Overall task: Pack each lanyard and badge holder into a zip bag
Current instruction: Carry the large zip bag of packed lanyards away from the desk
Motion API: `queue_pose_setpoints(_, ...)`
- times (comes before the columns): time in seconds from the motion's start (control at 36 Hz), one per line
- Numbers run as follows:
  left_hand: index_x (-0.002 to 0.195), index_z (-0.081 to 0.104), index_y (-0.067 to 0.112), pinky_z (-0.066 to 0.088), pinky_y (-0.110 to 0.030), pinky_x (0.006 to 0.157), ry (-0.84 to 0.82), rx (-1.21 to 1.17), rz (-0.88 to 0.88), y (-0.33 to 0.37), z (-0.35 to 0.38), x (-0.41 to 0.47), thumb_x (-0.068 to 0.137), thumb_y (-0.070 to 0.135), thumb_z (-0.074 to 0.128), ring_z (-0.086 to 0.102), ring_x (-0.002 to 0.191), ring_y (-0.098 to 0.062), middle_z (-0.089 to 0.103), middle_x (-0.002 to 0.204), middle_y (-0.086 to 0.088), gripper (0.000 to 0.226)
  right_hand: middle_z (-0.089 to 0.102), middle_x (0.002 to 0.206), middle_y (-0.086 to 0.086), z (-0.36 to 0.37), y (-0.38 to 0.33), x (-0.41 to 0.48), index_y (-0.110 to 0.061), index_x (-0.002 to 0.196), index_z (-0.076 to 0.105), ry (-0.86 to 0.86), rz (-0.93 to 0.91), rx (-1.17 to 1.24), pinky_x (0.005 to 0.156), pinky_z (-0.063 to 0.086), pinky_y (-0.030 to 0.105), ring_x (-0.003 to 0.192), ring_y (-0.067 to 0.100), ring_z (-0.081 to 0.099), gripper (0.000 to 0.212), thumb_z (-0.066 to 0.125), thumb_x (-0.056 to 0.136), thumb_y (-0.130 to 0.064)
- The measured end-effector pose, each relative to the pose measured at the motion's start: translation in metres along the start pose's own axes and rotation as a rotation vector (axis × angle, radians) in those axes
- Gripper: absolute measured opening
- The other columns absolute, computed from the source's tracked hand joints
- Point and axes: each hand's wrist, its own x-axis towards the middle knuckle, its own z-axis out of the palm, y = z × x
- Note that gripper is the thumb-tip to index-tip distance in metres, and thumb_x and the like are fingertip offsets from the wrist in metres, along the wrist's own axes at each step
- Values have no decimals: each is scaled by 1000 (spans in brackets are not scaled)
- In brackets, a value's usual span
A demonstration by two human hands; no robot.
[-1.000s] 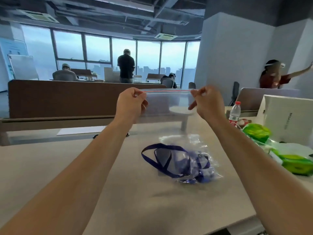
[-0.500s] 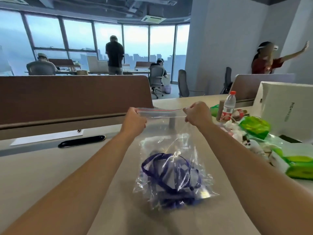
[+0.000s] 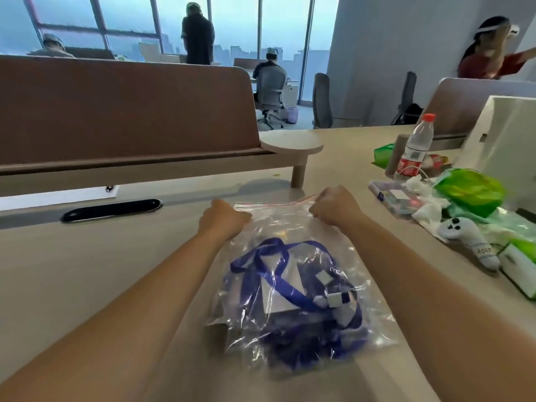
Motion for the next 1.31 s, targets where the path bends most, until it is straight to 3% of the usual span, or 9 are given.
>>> queue_pose_setpoints(0.08, 78, 53, 9, 40, -27, 52, -94, -79, -9, -5, 5, 0, 88, 35, 68, 56, 62, -21, 60, 76, -9, 32, 70, 94, 12, 8, 7, -1, -5, 87, 71, 12, 21, -9, 66, 45, 29, 74, 22, 61, 11, 71, 83, -15)
queue_pose_setpoints(0.17, 70, 49, 11, 41, -28, 59, -100, -55, 5, -5, 7, 0, 92, 34, 63, 55, 66, -25, 52, 67, -5, 35, 65, 85, 7, 7, 11, -1, -10, 77, 65, -36, 79, -57, 68, 43, 30, 83, 25, 61, 26, 76, 80, -33)
queue_pose_setpoints(0.42, 70, 57, 5, 43, -30, 57, -229, -93, -76, 1, 3, -2, 87, 23, 72, 54, 65, -28, 58, 76, -16, 28, 56, 115, 15, -5, 6, -16, -5, 132, 55, -302, 206, 150, 76, 46, 38, 94, 31, 54, 64, 77, 84, -41)
queue_pose_setpoints(0.75, 68, 59, 4, 45, -32, 62, -264, -301, -219, 3, -4, -17, 81, 0, 67, 56, 62, -27, 57, 70, -17, 16, 53, 79, 8, -6, 14, -33, -7, 88, 55, -274, 263, 481, 73, 49, 35, 76, 20, 58, 29, 80, 83, -22)
queue_pose_setpoints(0.94, 73, 66, 4, 53, -28, 52, -316, -537, -290, 7, -17, -32, 87, 9, 67, 63, 49, -24, 67, 60, -10, 15, 58, 76, 7, -20, 14, -48, -6, 93, 59, -178, 142, 634, 39, 42, 19, 52, 12, 50, 19, 76, 87, -13)
queue_pose_setpoints(1.0, 71, 67, 3, 55, -24, 49, -289, -622, -280, 11, -26, -38, 89, 7, 65, 64, 45, -20, 68, 55, -9, 18, 60, 77, 8, -25, 9, -52, -9, 89, 56, -167, 120, 743, 52, 54, 28, 56, 15, 57, 20, 76, 86, -7)
queue_pose_setpoints(1.08, 70, 72, 4, 52, -34, 86, -236, -682, -234, 13, -43, -45, 85, 7, 67, 66, 72, -23, 72, 70, -8, 16, 60, 85, 12, -31, -2, -59, -13, 81, 51, -118, 70, 858, 83, 57, 46, 76, 25, 63, 30, 79, 81, -2)
queue_pose_setpoints(1.19, 70, 63, 5, 48, -29, 59, -151, -736, -119, 16, -68, -65, 89, -2, 60, 59, 56, -18, 64, 65, -9, 20, 58, 76, 11, -39, -20, -77, -11, 86, 55, -59, -44, 920, 68, 54, 38, 68, 23, 60, 29, 74, 77, 9)
queue_pose_setpoints(1.31, 78, 58, 3, 56, -37, 75, -14, -752, 19, 15, -98, -90, 85, -10, 65, 61, 62, -20, 62, 72, -12, 16, 58, 74, 9, -42, -43, -95, -11, 76, 56, -46, -129, 983, 79, 54, 46, 79, 27, 58, 28, 70, 67, 11)
